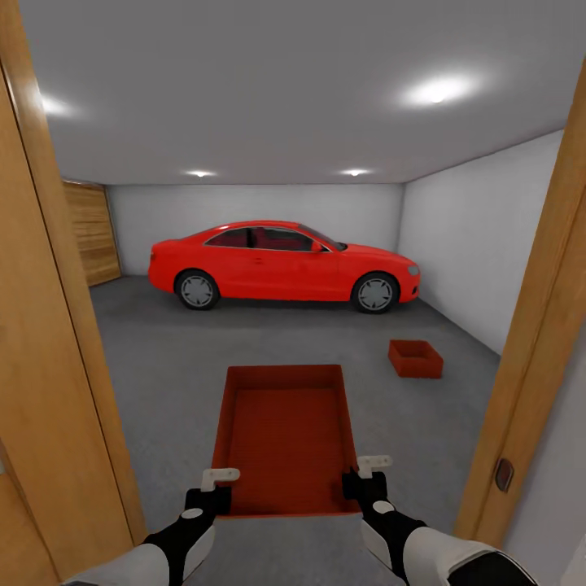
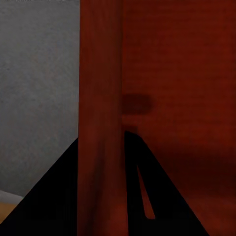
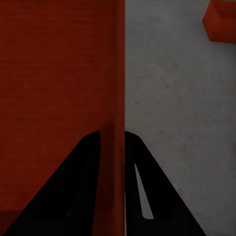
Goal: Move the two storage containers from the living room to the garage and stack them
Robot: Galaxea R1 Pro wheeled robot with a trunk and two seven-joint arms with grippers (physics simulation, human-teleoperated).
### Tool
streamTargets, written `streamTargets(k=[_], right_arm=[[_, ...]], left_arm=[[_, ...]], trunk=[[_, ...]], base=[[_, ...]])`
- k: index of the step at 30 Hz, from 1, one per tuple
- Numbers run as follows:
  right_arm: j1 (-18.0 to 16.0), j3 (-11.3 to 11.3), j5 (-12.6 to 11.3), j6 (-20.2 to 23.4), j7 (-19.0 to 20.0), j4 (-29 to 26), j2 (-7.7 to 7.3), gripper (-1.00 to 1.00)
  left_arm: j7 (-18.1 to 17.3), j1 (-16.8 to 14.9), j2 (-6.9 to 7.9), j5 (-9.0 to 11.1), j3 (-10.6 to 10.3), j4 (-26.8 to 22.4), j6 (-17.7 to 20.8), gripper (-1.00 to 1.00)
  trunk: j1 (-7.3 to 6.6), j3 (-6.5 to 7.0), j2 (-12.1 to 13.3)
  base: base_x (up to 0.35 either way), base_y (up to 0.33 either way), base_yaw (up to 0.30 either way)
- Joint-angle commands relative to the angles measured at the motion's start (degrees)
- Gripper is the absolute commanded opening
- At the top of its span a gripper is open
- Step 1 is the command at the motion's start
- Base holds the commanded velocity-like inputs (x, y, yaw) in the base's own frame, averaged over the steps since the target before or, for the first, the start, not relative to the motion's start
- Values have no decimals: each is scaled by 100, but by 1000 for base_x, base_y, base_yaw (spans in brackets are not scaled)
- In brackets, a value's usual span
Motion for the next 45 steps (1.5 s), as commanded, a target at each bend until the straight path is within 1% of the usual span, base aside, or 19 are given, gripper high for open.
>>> streamTargets(k=[1,4,8,45], right_arm=[[-4,-288,-15,-7,-11,4,55,-100],[-4,-288,-15,-10,-11,4,55,-100],[-3,-288,-15,-12,-11,4,55,-100],[-4,-288,-15,-12,-11,4,55,-100]], left_arm=[[43,-1,-25,20,4,-4,-12,-100],[51,-1,-25,31,4,-4,-10,-100],[46,-1,-25,35,4,-4,0,-100],[36,-1,-16,20,4,-4,5,-100]], trunk=[[2,-1,-3],[2,-1,-3],[2,-1,-3],[2,-1,-3]], base=[[0,0,0],[46,0,0],[241,0,0],[320,0,0]])
